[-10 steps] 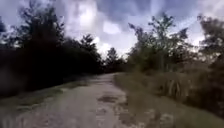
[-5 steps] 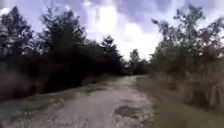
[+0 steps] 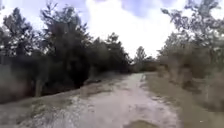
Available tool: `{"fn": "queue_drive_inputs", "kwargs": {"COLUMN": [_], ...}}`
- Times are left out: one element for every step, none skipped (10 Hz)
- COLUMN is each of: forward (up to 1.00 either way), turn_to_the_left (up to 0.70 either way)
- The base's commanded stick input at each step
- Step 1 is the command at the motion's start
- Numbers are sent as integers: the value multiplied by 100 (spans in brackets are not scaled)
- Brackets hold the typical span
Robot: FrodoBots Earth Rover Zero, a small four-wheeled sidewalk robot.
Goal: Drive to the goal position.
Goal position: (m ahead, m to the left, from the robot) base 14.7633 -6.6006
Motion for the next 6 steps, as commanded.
{"fn": "queue_drive_inputs", "kwargs": {"forward": [99,99,99,99,99,99], "turn_to_the_left": [0,-11,-32,-40,-40,-40]}}
